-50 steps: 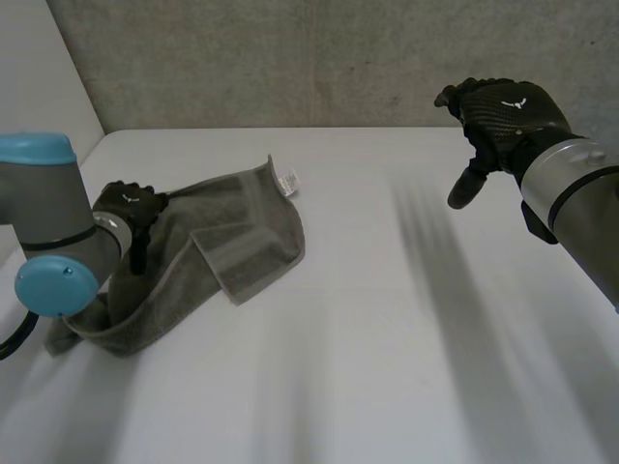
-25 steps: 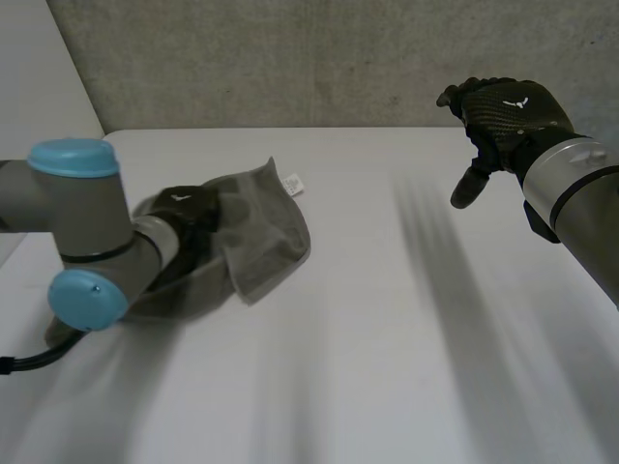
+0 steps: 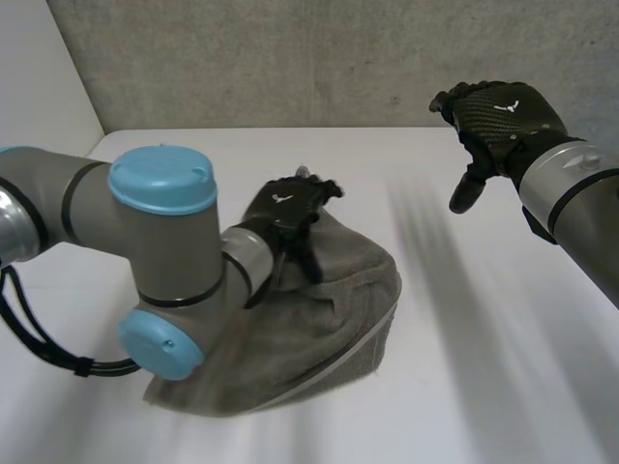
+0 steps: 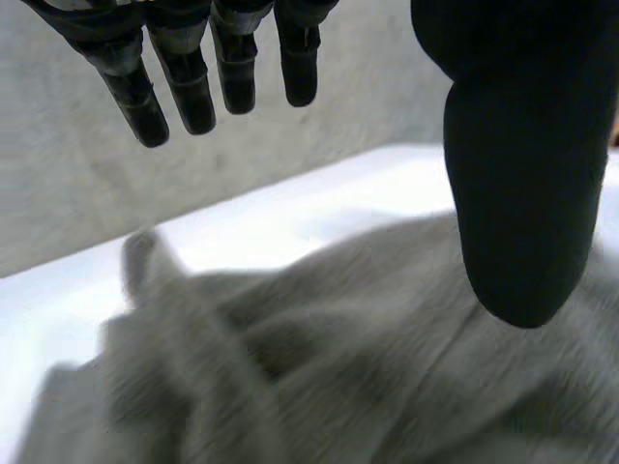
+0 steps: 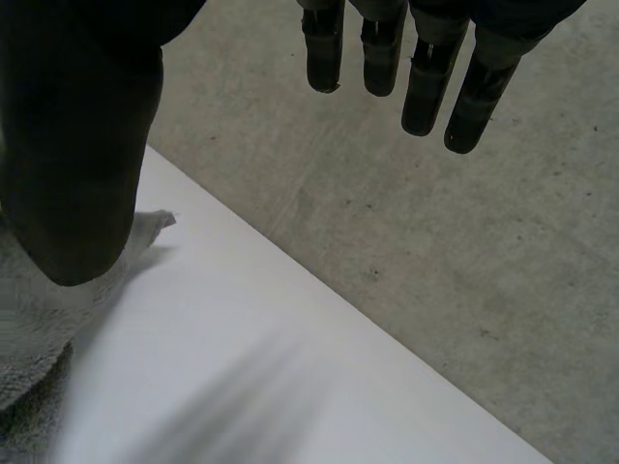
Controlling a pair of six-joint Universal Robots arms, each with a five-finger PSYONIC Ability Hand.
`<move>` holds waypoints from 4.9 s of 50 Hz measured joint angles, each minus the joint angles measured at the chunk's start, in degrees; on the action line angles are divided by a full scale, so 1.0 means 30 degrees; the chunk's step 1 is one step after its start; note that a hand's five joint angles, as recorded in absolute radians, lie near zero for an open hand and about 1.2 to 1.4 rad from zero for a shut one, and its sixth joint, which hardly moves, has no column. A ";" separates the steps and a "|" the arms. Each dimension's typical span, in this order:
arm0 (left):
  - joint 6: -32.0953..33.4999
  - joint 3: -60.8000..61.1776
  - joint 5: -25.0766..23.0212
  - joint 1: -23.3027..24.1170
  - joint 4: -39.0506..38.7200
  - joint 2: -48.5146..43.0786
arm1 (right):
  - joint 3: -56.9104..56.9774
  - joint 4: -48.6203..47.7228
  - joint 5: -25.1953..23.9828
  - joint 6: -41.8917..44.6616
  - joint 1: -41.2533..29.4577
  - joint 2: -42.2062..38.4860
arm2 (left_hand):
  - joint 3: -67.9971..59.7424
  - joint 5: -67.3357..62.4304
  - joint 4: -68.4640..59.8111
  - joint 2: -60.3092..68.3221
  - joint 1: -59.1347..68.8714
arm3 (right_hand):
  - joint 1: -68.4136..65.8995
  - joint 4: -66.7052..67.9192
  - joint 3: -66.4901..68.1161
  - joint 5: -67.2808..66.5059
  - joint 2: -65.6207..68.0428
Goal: Fold the laundry
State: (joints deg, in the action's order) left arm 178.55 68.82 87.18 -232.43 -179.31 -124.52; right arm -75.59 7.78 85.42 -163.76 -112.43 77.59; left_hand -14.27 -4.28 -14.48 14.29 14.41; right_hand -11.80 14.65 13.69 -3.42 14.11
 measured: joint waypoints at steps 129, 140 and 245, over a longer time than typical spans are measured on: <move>-0.0721 1.2831 -0.1609 -0.2443 -0.3334 0.6182 | -0.6931 -0.2914 -0.5769 0.7637 -0.2331 -0.4339 | -0.2954 -0.2902 -0.2881 0.2959 0.2948 | -1.2194 1.1270 1.1635 -1.1725 1.1519; -0.0728 1.3069 -0.1601 -0.2427 -0.3303 0.6634 | -0.5392 -0.3441 -0.5719 0.5332 -0.2553 -0.4762 | -0.2953 -0.2898 -0.2873 0.2944 0.2948 | -2.1529 2.0702 2.0592 -2.1036 2.0685; 0.6203 1.0315 0.2761 -0.5406 -0.8642 0.4496 | 0.0271 -0.0124 -0.6919 0.3197 -0.3447 -0.7335 | -1.8477 -1.8267 -1.8439 1.8484 1.8177 | -1.4081 1.3111 1.3369 -1.3311 1.3131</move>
State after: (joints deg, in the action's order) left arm 197.16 99.76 95.47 -248.65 -205.23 -111.03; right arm -74.77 7.41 64.67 -154.17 -122.77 55.58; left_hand -69.70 -59.08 -69.80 69.74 68.94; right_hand -54.05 53.98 53.79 -43.35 53.51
